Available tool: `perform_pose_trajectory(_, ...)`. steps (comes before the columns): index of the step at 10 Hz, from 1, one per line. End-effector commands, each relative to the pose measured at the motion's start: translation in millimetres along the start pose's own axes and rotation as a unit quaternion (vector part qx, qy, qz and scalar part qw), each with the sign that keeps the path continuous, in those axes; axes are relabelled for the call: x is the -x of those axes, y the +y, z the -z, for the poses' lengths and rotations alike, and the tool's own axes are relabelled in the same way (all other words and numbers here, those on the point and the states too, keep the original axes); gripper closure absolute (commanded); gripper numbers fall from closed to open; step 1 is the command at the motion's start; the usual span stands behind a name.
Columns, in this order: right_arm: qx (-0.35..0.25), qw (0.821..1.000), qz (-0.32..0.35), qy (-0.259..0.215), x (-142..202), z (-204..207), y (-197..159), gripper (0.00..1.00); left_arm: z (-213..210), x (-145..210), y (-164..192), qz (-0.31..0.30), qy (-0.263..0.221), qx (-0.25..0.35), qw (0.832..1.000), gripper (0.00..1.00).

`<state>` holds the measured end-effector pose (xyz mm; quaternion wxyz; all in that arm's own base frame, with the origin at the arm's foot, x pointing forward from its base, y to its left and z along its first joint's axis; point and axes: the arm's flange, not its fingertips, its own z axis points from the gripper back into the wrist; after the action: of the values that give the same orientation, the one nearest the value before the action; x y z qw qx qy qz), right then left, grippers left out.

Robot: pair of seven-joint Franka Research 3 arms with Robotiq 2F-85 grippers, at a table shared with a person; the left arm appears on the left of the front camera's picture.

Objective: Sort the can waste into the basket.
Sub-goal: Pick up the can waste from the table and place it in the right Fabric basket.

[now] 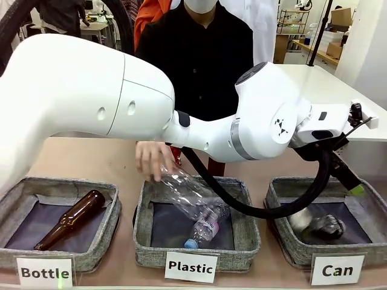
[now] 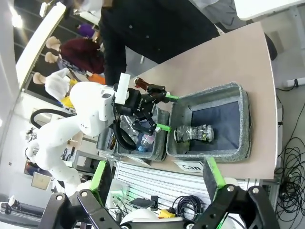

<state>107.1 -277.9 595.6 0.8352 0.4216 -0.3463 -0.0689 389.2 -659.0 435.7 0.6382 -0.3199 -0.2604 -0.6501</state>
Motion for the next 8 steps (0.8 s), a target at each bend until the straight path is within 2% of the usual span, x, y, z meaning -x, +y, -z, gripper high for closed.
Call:
perform_pose_trajectory(1,0.009,1.0,-0.005,-0.007,6,-1,0,0.0,-5,-8,-4,-0.015,-0.005,0.022,1.0,0.0)
perform_pose_trajectory(2,0.009,1.0,-0.005,-0.005,6,0,0,0.0,-8,-10,-11,-0.013,-0.021,0.052,0.998,0.0)
perform_pose_trajectory(3,0.011,1.0,-0.005,-0.005,6,0,-1,0.0,-18,-8,-18,-0.003,-0.007,0.03,1.0,0.0)
perform_pose_trajectory(4,0.008,1.0,-0.005,-0.007,5,1,-1,0.0,-39,-1,-22,0.001,0.03,0.013,0.999,0.0)
perform_pose_trajectory(7,0.015,1.0,-0.002,0.003,3,9,-1,0.0,-75,21,-34,0.011,0.095,-0.008,0.995,0.0)
perform_pose_trajectory(8,0.016,1.0,-0.003,0.006,3,11,0,0.0,-81,23,-34,0.009,0.084,-0.014,0.996,0.0)
